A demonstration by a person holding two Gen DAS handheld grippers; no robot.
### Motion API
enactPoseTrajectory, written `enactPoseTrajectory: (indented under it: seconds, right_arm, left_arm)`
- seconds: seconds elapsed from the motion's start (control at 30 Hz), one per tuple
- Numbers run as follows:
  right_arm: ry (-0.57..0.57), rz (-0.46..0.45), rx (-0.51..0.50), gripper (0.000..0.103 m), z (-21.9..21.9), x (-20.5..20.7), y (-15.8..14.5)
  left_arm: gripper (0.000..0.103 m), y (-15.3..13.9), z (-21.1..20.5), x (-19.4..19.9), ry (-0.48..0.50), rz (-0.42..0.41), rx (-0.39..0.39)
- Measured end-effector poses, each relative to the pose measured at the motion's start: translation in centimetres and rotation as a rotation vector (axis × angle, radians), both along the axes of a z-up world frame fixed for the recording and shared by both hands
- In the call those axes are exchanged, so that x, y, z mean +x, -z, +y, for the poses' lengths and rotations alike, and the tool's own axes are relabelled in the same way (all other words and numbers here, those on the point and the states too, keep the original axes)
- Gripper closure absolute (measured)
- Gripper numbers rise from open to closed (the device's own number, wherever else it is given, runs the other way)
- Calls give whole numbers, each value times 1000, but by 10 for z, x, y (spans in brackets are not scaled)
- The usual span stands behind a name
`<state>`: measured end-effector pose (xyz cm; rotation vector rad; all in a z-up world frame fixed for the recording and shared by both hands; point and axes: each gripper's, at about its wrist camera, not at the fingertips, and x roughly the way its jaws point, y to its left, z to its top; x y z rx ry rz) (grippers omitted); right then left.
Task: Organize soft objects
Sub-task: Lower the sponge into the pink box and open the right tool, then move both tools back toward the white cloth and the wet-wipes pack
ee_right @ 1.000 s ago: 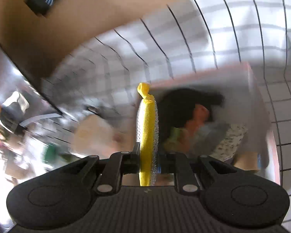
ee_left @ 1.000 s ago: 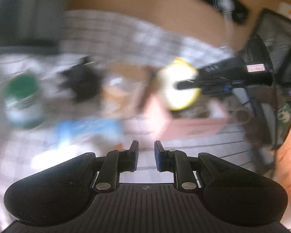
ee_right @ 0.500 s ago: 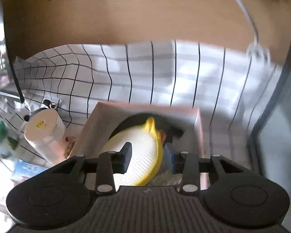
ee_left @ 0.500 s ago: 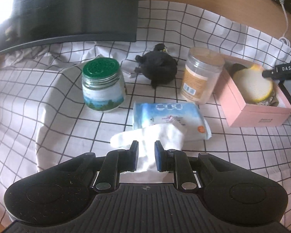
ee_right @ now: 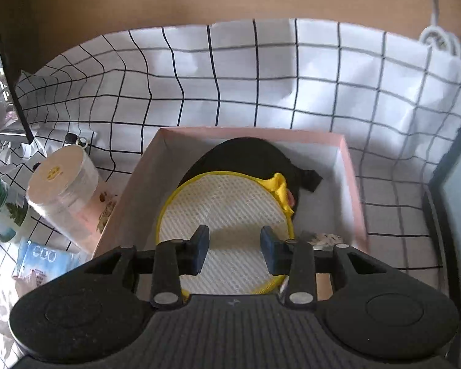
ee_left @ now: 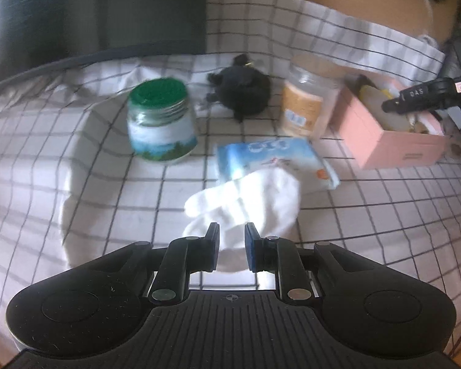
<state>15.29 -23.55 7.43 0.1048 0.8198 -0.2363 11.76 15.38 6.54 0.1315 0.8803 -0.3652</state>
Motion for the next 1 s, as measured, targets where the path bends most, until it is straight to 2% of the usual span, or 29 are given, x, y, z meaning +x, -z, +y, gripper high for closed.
enactPoseTrajectory:
  seconds: [0.1,0.27,0.37,0.47,0.6,0.73,0.87,0.93,1.0]
  right_arm:
    - [-20,-48,-60,66,20,-23,-13]
    - [-82,-98,-91,57,51,-69,-34]
    - [-128,-83,-77,56,65,-88,-32]
    - [-175,-46,-75,56,83,-100,-22]
    - [-236,-10,-61,56,105,-105,-9]
    - [-266,26,-64,56,120,-101,4]
    - [-285,64,-64,56,126,-101,18]
    - [-292,84,-60,56,127,-101,25]
    - [-293,102,-57,56,127,-102,31]
  left_arm:
    - [83,-2,-4,13,23,-21,-28]
    - [83,5,-1,52,-55,-28,-92]
    - [83,17,4,73,-76,3,-114]
    - [84,29,12,79,-79,71,-142]
    - [83,32,20,60,1,122,-196]
    - [83,31,9,26,128,107,-102]
    - [83,15,7,-4,165,-1,-58]
    - [83,7,-2,-18,249,-36,-35]
    - [82,8,-16,-28,343,-40,21]
